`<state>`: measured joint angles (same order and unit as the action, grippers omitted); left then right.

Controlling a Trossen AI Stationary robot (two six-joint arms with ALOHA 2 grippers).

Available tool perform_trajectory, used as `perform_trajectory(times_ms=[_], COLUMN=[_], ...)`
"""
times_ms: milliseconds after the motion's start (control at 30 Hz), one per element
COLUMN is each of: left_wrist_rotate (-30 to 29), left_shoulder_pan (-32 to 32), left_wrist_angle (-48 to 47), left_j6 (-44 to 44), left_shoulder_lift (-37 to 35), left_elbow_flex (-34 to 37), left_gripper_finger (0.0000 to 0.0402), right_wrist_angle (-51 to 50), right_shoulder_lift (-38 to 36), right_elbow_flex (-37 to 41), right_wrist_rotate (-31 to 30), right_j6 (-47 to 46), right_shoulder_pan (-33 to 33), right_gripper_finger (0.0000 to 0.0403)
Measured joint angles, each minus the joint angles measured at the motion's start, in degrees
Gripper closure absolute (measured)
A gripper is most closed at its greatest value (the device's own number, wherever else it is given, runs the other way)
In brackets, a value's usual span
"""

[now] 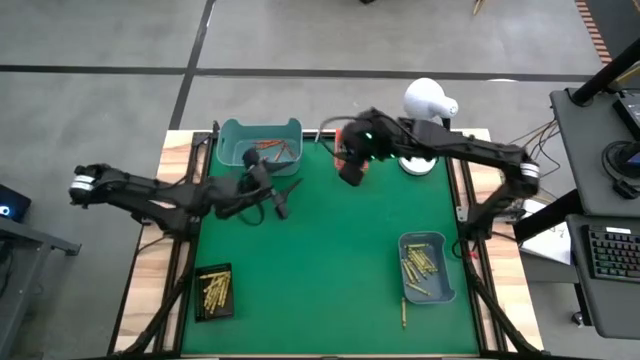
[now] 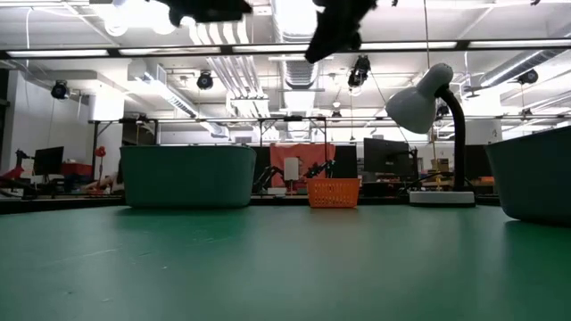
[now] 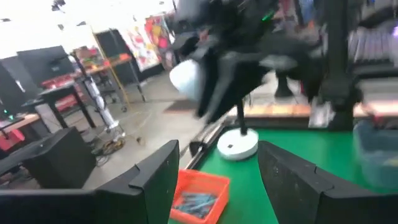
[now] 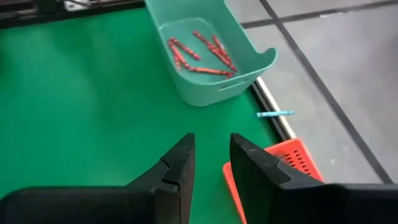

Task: Sort crayons
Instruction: Put the blue crayon into the orange bin

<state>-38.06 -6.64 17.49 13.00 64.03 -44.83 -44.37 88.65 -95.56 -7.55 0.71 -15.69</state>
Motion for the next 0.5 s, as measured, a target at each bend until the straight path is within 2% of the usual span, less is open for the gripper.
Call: perform_trajectory(times_ms=[167, 333, 500], left_wrist_rotate=[9.2, 20.6, 22.4], left_shoulder_pan=[12.2, 23.9, 30.8], left_wrist_angle=[-3.9, -4.9, -12.1], left_j6=[1.7, 1.8, 1.3], left_shoulder_lift=[6.1, 14.7, 23.6], left_elbow_flex=[-4.9, -10.0, -18.8], left_gripper_finger=[0.0201, 0.0201, 0.0201], right_wrist_angle=[8.5, 13.8, 13.7], right_shoulder_lift=[-6.9, -11.0, -12.6], right_elbow_flex=[13.8, 22.1, 24.4], right_wrist_rotate=[0.0, 0.0, 0.0], right_j6=[-1.1, -2.0, -5.1], right_shoulder_pan=[1.6, 1.7, 1.8], right_gripper_finger=[0.0308, 0.0315, 0.0315])
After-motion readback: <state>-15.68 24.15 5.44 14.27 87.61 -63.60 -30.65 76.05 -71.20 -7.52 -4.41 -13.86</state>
